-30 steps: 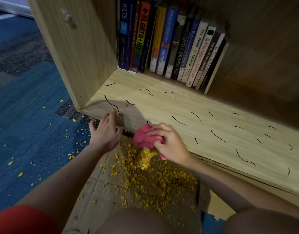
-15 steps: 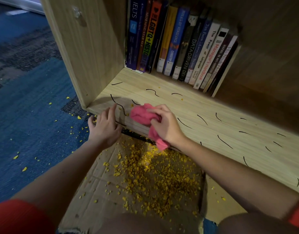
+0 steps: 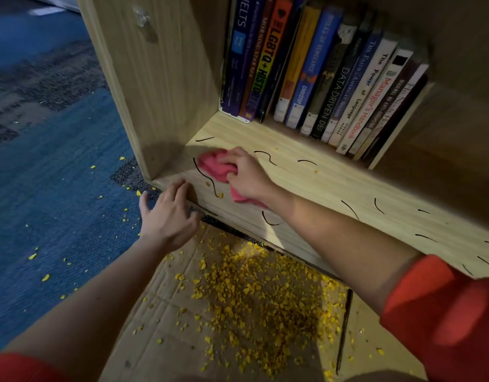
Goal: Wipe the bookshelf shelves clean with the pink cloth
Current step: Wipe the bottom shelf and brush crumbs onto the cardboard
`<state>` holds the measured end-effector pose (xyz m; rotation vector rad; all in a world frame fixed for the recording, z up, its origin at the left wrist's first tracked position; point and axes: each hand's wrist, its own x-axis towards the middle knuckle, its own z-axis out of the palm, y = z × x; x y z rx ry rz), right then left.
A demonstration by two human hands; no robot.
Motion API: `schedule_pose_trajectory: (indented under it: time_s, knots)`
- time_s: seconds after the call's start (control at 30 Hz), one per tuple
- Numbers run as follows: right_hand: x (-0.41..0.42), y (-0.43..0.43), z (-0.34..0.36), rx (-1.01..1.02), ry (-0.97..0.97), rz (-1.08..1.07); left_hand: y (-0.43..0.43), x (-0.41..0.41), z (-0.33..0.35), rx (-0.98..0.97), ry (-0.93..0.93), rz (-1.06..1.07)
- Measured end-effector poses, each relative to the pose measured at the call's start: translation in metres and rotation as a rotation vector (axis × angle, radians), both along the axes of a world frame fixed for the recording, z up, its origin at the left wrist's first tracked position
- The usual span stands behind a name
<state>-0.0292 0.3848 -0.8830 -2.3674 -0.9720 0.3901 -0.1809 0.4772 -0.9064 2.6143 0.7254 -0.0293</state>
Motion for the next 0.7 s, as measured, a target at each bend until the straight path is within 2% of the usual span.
schedule_pose_trajectory:
  time_s: [0.1, 0.23, 0.43, 0.5, 0.6, 0.7]
  knots:
    - [-0.015, -0.013, 0.01, 0.037, 0.057, 0.1, 0.003, -0.002, -0.001, -0.048, -0.029, 0.005]
    - [-0.043, -0.045, 0.013, 0.064, 0.18, 0.119, 0.005, -0.003, 0.002, -0.129, -0.034, 0.017]
    - [-0.083, -0.1, 0.006, -0.086, 0.128, 0.255, 0.001, -0.004, 0.008, -0.129, 0.0, 0.0]
    - [-0.091, -0.11, 0.005, 0.022, 0.134, 0.181, -0.008, -0.009, 0.008, -0.121, -0.027, -0.026]
    - [-0.094, -0.123, 0.008, 0.221, 0.091, -0.068, -0.024, -0.022, 0.001, -0.092, -0.084, -0.1]
    - [-0.097, -0.136, -0.002, 0.148, -0.067, -0.116, -0.041, -0.029, -0.002, -0.049, -0.065, -0.182]
